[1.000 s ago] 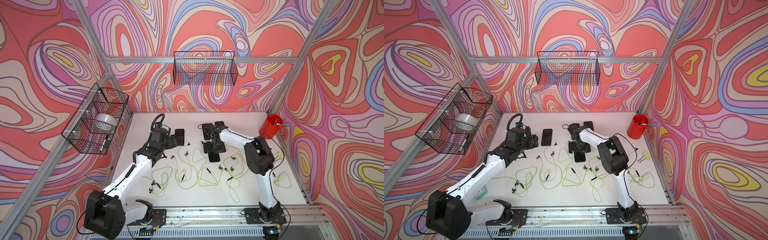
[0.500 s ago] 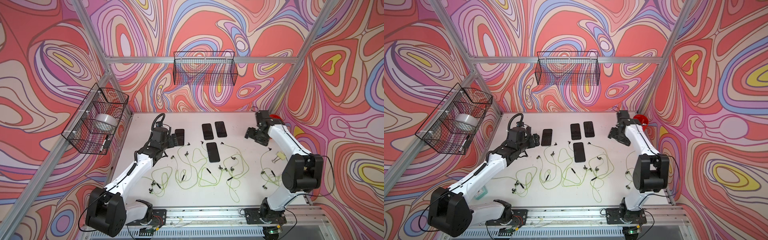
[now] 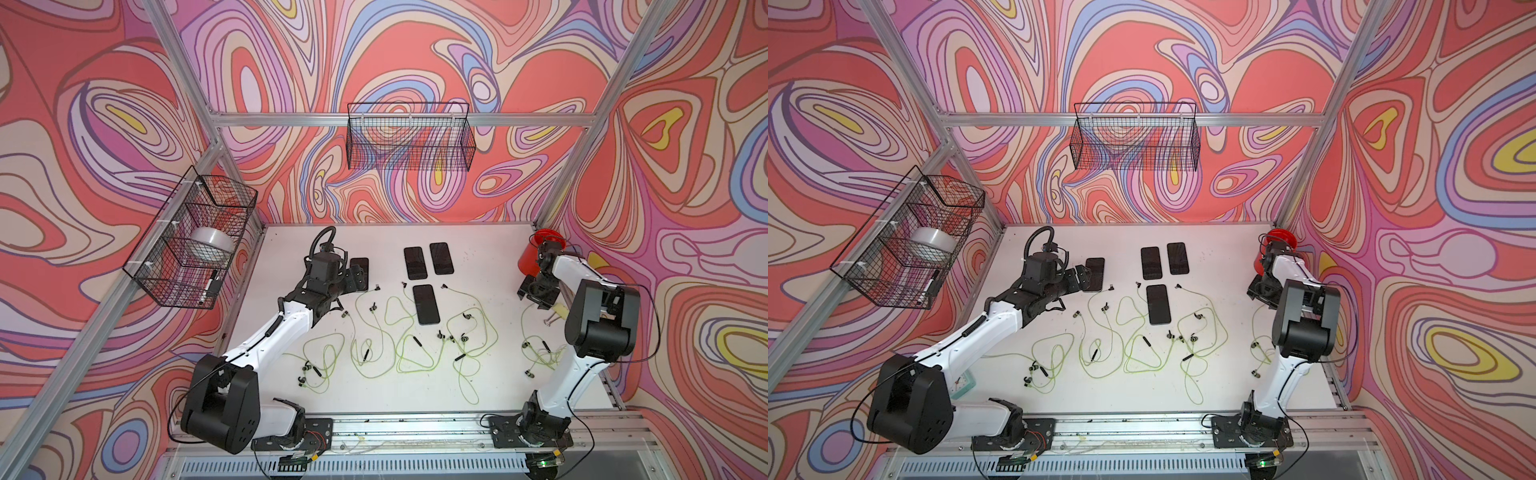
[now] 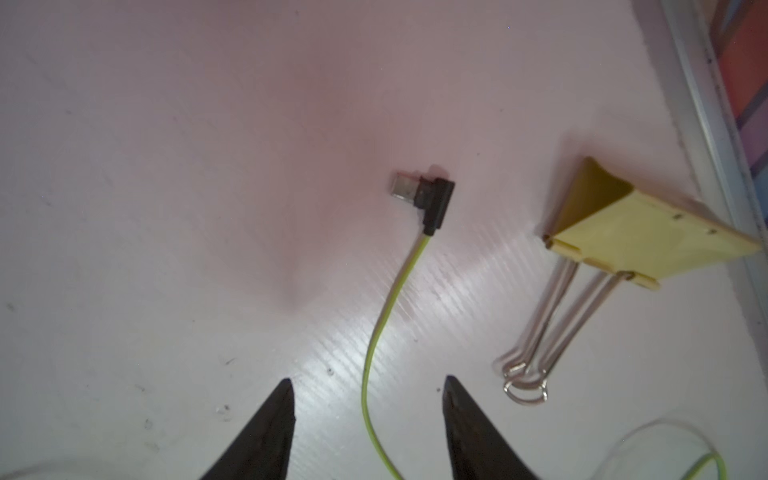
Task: Plug wired earphones into phones
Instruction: Pick up the wired earphone from the center of the board.
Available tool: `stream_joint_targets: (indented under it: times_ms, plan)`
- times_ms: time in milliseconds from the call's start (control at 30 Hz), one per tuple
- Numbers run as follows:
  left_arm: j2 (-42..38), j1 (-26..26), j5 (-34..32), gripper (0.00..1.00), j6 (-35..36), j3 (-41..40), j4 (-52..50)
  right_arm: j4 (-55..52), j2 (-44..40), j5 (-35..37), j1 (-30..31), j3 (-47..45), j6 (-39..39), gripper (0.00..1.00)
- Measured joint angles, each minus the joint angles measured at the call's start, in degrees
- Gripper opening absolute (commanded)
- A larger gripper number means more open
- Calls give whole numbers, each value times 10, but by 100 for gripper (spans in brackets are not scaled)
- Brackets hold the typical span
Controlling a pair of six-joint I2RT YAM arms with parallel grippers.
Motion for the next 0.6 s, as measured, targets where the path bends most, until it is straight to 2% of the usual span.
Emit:
stream_joint_targets:
  times_ms: [100,167,233,333,600]
  plan:
    - [0,0,-1,89,0,0,0,7,18,3,-4,2,-3,50]
    - [0,0,-1,89,0,0,0,11,30,6,-5,4,-7,41]
    - [0,0,-3,88,0,0,0,14,35,9,-6,6,-11,27]
    - [-1,0,-6,88,0,0,-1,22,35,13,-6,3,-15,0]
    - [10,0,19,90,-7,9,-2,38,21,6,-7,-17,-32,0]
